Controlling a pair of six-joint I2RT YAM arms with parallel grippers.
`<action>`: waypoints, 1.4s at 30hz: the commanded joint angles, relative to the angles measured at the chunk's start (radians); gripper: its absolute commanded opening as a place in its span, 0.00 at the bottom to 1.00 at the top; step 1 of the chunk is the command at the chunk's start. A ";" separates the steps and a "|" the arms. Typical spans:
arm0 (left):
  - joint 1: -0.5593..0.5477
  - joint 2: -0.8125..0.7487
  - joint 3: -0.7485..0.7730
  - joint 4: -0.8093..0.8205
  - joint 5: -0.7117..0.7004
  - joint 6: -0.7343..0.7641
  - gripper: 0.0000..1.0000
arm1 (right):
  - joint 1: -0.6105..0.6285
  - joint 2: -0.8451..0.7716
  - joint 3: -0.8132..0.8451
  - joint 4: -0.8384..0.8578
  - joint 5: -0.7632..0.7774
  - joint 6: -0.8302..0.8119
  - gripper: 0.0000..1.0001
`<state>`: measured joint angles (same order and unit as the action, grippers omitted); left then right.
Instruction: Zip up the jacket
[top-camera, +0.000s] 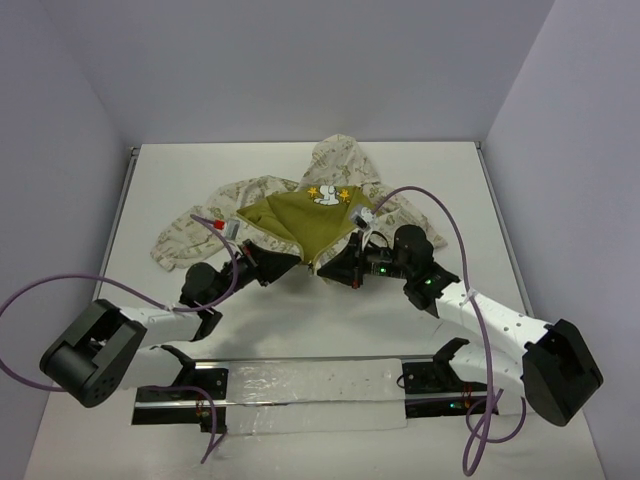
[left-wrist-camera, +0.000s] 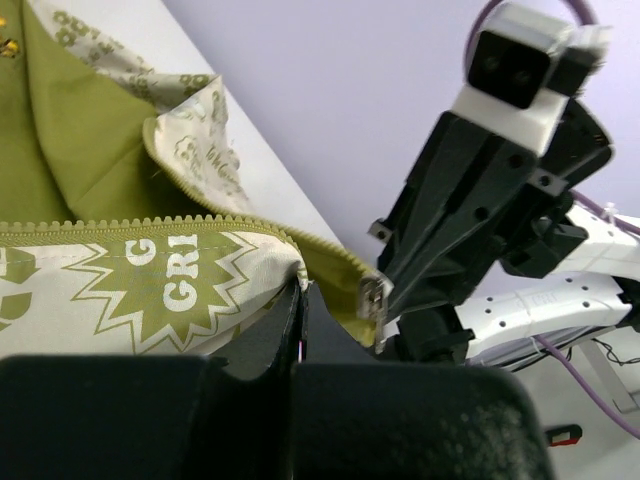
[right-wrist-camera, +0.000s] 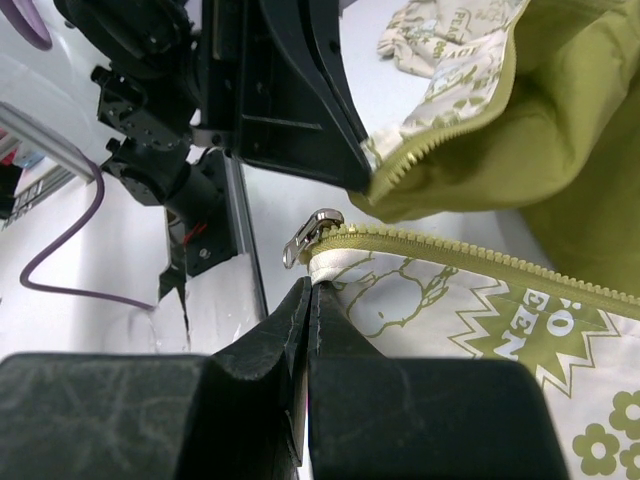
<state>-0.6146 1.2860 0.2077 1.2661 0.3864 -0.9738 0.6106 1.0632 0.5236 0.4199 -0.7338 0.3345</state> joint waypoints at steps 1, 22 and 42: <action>-0.004 -0.051 0.003 0.489 0.025 -0.006 0.00 | -0.003 0.023 0.052 0.065 -0.051 0.004 0.00; -0.012 -0.081 0.031 0.473 0.085 -0.013 0.00 | 0.008 0.029 0.059 0.107 -0.073 -0.001 0.00; -0.014 -0.103 0.040 0.465 0.089 -0.022 0.00 | 0.031 0.054 0.077 0.091 -0.058 -0.012 0.00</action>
<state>-0.6209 1.2087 0.2184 1.2790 0.4564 -0.9943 0.6323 1.1160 0.5518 0.4667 -0.7935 0.3344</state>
